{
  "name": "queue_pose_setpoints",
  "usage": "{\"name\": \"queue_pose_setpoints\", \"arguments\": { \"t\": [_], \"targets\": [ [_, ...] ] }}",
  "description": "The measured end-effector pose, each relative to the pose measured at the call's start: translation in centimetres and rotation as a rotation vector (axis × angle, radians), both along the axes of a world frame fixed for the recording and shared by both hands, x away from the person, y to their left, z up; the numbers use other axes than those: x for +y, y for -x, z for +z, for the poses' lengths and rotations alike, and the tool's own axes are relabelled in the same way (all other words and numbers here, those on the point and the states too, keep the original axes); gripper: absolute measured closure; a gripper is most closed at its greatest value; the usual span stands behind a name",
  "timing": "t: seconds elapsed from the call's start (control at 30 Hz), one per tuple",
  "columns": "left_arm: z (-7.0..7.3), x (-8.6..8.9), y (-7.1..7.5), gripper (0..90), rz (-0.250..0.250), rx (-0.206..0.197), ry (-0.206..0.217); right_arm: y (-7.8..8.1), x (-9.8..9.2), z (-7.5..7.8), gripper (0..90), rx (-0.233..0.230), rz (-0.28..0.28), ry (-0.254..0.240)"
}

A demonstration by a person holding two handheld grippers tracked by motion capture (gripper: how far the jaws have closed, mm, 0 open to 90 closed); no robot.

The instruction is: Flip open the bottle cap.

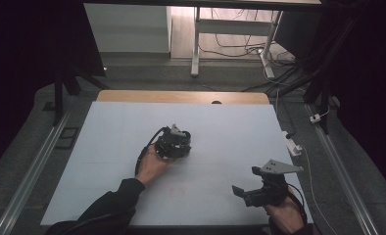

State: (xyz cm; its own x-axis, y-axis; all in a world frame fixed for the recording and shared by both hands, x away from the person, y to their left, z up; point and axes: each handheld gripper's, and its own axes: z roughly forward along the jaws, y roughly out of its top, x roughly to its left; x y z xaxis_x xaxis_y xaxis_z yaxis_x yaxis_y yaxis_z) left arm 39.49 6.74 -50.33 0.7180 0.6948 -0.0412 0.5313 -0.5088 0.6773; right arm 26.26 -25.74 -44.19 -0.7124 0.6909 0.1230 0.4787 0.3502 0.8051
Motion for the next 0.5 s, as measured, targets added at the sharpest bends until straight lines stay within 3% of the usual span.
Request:
{"name": "queue_pose_setpoints", "arguments": {
  "t": [0.2,0.5],
  "targets": [
    [0.0,0.0,0.0,54.0,-0.002,-0.003,0.0,-0.6,1.2,0.1,0.0,-0.012,0.034,0.001],
    [-0.1,0.1,0.0,54.0,-0.006,-0.007,0.001,-1.9,2.8,0.4,0.0,0.012,0.07,-0.017]
  ]
}}
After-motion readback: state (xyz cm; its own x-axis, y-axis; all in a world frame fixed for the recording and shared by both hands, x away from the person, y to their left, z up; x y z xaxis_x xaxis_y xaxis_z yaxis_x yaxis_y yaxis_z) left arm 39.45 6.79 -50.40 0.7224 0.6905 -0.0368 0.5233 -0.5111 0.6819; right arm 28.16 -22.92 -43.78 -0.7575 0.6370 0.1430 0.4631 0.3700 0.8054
